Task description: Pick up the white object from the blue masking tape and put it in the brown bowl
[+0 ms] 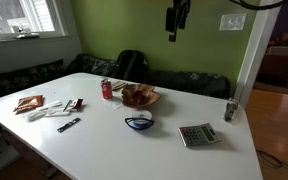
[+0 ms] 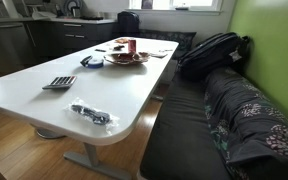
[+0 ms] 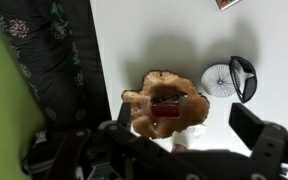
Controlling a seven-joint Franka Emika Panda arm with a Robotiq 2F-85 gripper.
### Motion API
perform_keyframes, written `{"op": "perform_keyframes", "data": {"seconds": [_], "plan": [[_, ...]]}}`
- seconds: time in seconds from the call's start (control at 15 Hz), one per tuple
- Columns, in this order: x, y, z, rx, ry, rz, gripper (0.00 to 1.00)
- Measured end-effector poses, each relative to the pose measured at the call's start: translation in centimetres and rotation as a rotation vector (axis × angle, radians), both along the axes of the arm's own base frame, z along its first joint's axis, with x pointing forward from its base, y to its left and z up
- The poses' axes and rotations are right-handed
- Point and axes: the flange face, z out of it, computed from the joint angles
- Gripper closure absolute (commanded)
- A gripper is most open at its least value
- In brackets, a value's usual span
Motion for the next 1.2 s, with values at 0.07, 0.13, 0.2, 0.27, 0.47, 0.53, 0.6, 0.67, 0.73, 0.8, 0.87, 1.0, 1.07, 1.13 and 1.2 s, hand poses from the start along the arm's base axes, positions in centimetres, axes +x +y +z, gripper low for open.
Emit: {"op": "perform_keyframes", "data": {"seconds": [0.07, 0.13, 0.2, 0.27, 0.47, 0.53, 0.6, 0.67, 0.73, 0.8, 0.87, 1.0, 1.07, 1.13, 1.2], "plan": [[0.1, -0.2, 0.1, 0.000, -0.001, -0.003, 0.00], [0.1, -0.3, 0.1, 0.000, -0.001, -0.004, 0.00], [0.1, -0.2, 0.1, 0.000, -0.001, -0.004, 0.00], [0.1, -0.2, 0.1, 0.000, -0.001, -0.004, 0.00], [0.1, -0.4, -0.1, -0.013, 0.005, -0.012, 0.00], [0.3, -0.4, -0.6, -0.019, 0.015, -0.010, 0.00], [0.8, -0.3, -1.8, -0.015, 0.035, -0.006, 0.00], [1.5, -0.1, -3.5, 0.002, 0.053, 0.005, 0.00], [2.5, 0.2, -5.7, 0.035, 0.078, 0.024, 0.00], [3.4, 0.6, -8.3, 0.068, 0.110, 0.049, 0.00], [4.3, 0.9, -11.0, 0.093, 0.150, 0.075, 0.00], [5.7, 1.8, -16.4, 0.109, 0.237, 0.118, 0.00], [6.3, 2.6, -18.8, 0.108, 0.276, 0.138, 0.00], [6.7, 3.8, -21.2, 0.106, 0.310, 0.157, 0.00], [6.9, 5.1, -23.4, 0.100, 0.342, 0.173, 0.00]]}}
